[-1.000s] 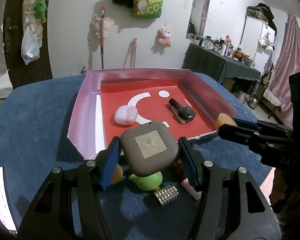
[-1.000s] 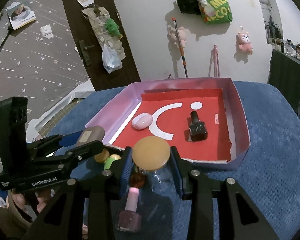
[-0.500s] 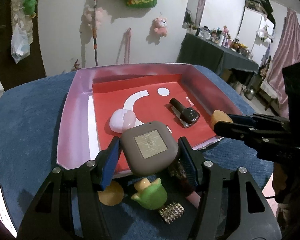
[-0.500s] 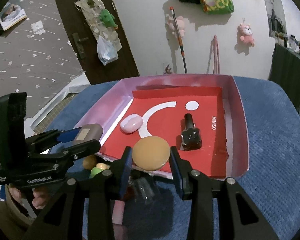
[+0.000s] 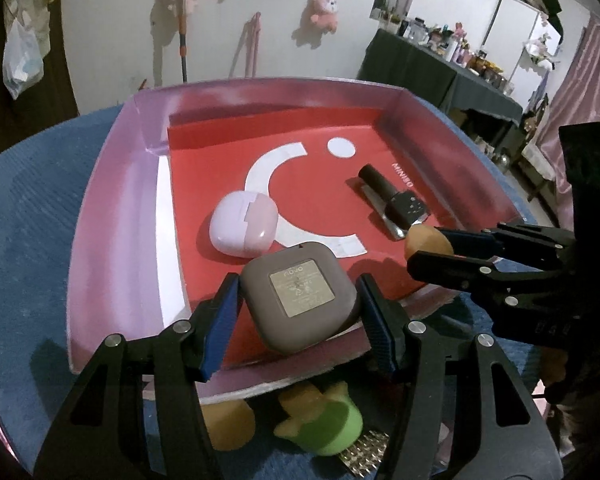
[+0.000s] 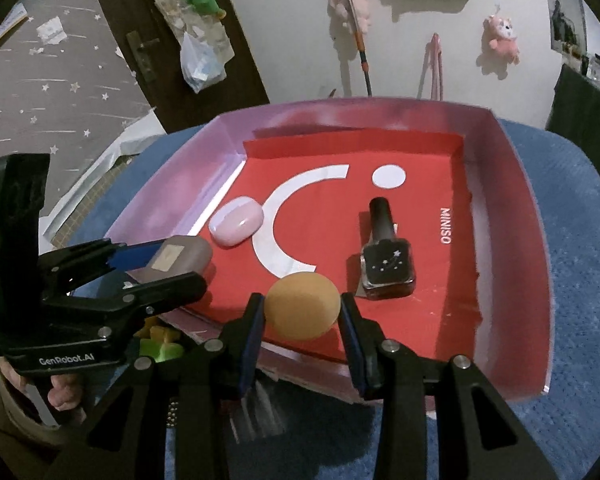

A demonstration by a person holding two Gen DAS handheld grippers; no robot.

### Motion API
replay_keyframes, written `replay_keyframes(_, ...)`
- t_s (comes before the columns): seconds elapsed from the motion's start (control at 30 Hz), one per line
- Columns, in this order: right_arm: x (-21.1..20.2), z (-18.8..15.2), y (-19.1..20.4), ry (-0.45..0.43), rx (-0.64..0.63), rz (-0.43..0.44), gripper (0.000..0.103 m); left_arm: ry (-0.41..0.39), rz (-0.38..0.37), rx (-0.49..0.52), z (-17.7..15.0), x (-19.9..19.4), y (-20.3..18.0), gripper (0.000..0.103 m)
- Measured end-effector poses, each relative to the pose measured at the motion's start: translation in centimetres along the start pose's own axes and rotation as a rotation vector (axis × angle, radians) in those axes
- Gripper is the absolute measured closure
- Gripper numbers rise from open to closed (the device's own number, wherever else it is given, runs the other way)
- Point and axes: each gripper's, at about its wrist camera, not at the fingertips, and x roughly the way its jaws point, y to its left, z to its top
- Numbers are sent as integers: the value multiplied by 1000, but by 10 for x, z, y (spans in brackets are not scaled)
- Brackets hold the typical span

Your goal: Organize rigid objects

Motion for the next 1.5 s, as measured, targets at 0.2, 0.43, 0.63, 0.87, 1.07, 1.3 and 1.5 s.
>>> replay_keyframes(0.2,13,4,-5,26,11,5,63,39,4,-16,4,15,6,47)
replay_keyframes(0.43,27,6,-9,57,15,10,63,59,27,-36,10,26,12,47)
replay_keyframes(0.63,35,11,-13,50,26,-15,63,54,52,-55,17,35,18,47)
replay_keyframes(0.87,35,14,-18,-9,32,-121,63,30,82,-45,21,43,18,47)
replay_keyframes(1.07,35,17,-19,-58,3,-241,63,17,97,-44,23,45,22,47)
replay_keyframes(1.3,40,20,-21,-63,-5,-299,63,10,95,-55,24,47,25,47)
replay_keyframes(1.5,40,20,-20,-63,-6,-300,63,11,98,-53,24,46,25,47)
